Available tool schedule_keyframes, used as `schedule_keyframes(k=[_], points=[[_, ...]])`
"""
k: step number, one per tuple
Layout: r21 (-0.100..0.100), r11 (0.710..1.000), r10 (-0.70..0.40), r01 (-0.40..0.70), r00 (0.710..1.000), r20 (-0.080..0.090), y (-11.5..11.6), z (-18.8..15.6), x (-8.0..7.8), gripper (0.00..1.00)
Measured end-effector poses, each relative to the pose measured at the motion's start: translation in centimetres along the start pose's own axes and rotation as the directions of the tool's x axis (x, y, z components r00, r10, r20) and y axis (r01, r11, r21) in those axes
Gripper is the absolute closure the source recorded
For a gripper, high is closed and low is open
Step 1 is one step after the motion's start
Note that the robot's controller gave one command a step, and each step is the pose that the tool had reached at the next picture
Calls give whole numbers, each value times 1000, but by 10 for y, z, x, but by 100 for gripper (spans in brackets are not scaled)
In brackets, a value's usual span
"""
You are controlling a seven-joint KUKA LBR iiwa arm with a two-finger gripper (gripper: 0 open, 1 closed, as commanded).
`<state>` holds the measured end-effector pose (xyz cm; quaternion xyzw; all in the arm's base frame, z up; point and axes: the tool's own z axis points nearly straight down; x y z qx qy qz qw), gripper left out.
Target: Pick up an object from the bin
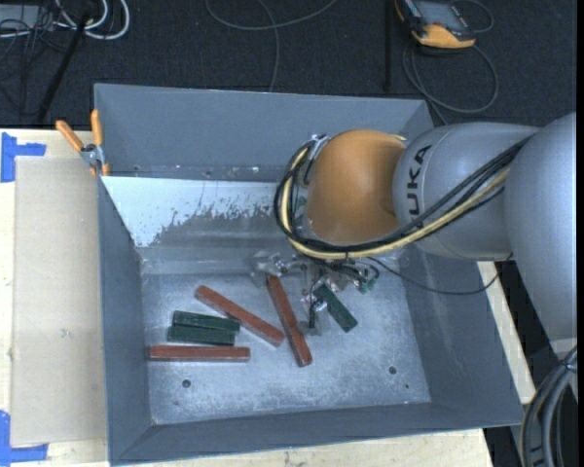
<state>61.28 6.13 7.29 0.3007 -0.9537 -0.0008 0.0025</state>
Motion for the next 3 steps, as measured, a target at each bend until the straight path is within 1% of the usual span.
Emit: schedule_keyframes(k=[1,2,3], points=[[5,813,-582,582,813,4,7,3,-14,0],[3,817,-576,576,817,4,6,2,-14,100],[7,422,-907,906,422,1,45,-156,43,100]])
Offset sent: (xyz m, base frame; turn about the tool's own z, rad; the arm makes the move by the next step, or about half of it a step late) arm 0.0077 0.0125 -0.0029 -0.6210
